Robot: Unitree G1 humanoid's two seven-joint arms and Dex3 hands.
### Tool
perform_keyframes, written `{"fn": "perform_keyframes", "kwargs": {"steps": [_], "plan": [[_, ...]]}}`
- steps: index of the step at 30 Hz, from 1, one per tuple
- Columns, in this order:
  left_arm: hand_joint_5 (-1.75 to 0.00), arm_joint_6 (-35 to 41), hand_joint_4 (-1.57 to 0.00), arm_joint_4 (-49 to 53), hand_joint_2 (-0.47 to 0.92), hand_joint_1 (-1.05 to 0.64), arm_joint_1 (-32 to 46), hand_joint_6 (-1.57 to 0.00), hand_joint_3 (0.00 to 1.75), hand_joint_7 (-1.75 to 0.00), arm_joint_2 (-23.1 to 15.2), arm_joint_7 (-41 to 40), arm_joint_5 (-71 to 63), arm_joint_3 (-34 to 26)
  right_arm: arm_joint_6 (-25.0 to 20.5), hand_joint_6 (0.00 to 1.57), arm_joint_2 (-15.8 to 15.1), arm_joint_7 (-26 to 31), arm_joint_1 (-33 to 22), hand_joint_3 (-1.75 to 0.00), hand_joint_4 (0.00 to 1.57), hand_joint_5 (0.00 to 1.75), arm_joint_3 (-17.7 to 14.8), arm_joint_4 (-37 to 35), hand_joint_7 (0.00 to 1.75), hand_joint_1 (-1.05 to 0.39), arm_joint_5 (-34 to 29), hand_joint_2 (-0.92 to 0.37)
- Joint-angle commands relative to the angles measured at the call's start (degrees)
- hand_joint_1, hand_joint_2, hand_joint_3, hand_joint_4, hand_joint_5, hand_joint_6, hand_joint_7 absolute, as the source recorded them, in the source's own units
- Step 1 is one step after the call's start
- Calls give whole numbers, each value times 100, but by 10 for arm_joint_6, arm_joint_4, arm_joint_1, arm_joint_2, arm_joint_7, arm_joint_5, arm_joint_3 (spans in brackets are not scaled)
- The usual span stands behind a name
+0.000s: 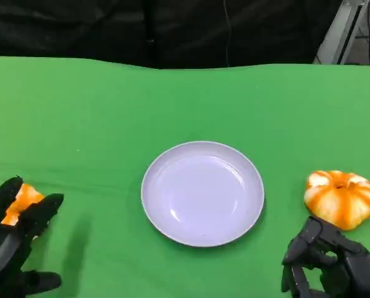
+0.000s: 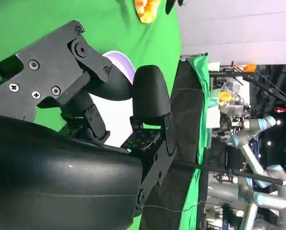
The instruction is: Grasp the bread from the table and place it into the plate.
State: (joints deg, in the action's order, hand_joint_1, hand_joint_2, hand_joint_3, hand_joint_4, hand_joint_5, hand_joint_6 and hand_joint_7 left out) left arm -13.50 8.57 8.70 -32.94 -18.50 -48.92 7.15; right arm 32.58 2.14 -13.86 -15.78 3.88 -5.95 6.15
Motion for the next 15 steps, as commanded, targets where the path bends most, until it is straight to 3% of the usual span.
{"fn": "perform_keyframes", "kwargs": {"steps": [1,13,15], "plan": [[0,13,0,-10,92,-98,-4,-28,28,-1,-7,-8,4,-10,6,74,-5,-1,3,-127,83,175,-4,-8,157,-15,7,-52],[0,40,0,-31,92,-97,1,-27,28,0,-8,6,14,-15,8,75,-5,0,4,-126,83,175,-4,-11,156,-16,6,-52],[0,85,0,-46,92,-99,-5,-26,29,0,-8,44,17,-28,8,75,-4,0,3,-126,83,175,-4,-9,156,-16,6,-52]]}}
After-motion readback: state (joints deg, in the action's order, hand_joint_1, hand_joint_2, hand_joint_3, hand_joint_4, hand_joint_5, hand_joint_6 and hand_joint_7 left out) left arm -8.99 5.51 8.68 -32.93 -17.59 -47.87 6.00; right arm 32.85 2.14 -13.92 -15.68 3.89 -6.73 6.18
